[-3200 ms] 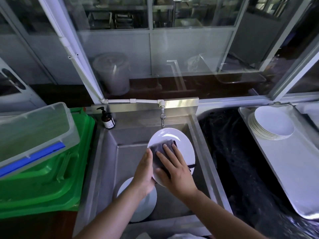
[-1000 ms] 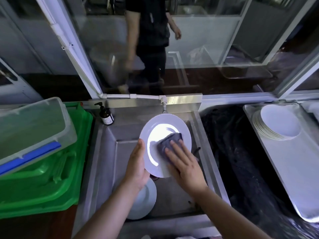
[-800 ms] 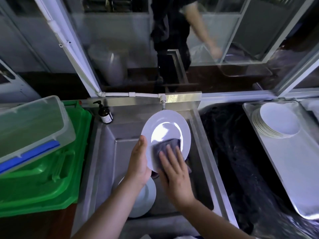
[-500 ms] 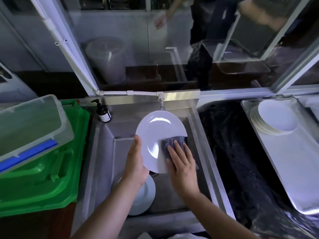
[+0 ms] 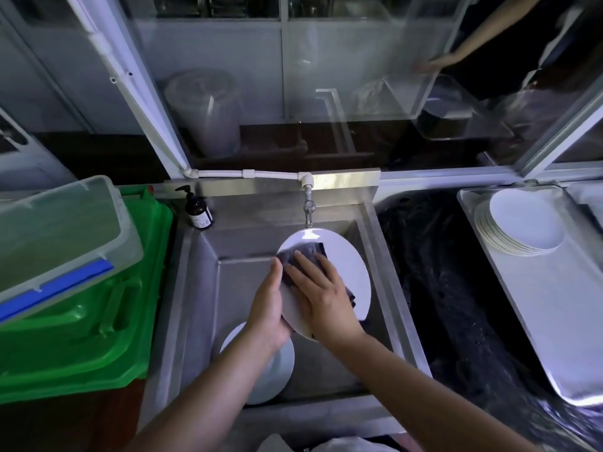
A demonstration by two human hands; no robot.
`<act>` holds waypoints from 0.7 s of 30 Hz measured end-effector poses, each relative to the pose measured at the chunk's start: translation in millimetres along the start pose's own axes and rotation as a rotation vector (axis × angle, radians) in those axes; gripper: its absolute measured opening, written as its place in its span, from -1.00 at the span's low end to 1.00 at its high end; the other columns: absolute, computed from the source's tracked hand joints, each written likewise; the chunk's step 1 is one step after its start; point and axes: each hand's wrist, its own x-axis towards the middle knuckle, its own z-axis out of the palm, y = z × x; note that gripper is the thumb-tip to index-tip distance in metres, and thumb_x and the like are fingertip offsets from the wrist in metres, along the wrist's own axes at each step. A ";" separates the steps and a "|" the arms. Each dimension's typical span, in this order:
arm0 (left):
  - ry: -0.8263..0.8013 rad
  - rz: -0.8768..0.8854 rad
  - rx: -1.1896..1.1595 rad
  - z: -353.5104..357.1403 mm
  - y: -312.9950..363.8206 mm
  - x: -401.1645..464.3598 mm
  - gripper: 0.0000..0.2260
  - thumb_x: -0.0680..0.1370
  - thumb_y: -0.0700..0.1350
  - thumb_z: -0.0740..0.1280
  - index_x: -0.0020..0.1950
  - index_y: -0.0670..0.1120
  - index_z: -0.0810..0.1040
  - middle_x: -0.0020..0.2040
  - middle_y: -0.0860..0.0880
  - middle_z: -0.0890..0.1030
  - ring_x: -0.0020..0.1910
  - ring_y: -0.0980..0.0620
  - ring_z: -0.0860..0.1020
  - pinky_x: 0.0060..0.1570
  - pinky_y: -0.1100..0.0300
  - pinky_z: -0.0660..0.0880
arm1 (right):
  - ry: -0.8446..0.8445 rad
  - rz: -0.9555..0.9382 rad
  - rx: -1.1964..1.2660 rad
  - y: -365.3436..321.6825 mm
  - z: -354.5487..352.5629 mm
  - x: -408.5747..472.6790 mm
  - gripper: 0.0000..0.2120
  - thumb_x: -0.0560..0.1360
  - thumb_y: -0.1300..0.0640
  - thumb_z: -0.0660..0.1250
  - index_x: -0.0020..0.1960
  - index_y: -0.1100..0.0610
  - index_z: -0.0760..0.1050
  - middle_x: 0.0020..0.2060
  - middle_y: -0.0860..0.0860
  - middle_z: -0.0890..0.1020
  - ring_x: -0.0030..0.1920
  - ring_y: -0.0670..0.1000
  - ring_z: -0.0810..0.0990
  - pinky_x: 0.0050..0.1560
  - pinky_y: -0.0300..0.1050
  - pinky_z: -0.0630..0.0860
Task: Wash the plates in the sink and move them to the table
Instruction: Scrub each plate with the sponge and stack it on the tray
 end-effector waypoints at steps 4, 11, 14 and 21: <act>0.079 0.005 0.037 -7.1 10.7 9.2 -0.37 0.59 0.36 0.19 0.17 -0.21 0.64 -0.13 -0.17 0.74 -0.30 -0.07 0.71 -0.40 0.16 0.61 | 0.052 -0.246 0.038 -18.9 -25.5 -48.1 -0.61 0.54 0.31 0.34 0.35 0.15 0.57 0.38 0.06 0.55 0.57 -0.05 0.21 0.54 0.09 0.23; 0.105 0.032 0.046 -6.6 -0.7 3.7 -0.36 0.55 0.34 0.23 0.36 -0.15 0.59 0.17 -0.17 0.71 0.12 -0.10 0.70 -0.01 0.04 0.63 | 0.025 -0.142 0.024 -3.0 -25.3 1.0 -0.58 0.56 0.18 0.30 0.42 0.05 0.50 0.45 0.02 0.47 0.44 0.19 0.36 0.42 0.21 0.37; 0.052 0.078 0.040 2.9 -3.4 -0.4 -0.53 0.66 0.22 0.19 0.35 -0.08 0.59 0.19 -0.10 0.70 0.19 -0.05 0.67 0.08 0.05 0.61 | 0.103 0.089 0.052 -2.4 -17.0 28.2 -0.58 0.59 0.19 0.25 0.44 0.02 0.48 0.46 -0.01 0.46 0.37 0.25 0.42 0.33 0.23 0.44; 0.171 0.172 0.021 -0.8 21.9 14.1 -0.31 0.47 0.38 0.34 0.34 -0.15 0.57 0.18 -0.23 0.69 0.12 -0.26 0.68 -0.11 -0.02 0.65 | -0.002 -0.213 -0.001 -9.3 -17.8 -44.3 -0.50 0.56 0.32 0.35 0.48 0.12 0.45 0.53 0.06 0.38 0.54 0.16 0.31 0.47 0.26 0.28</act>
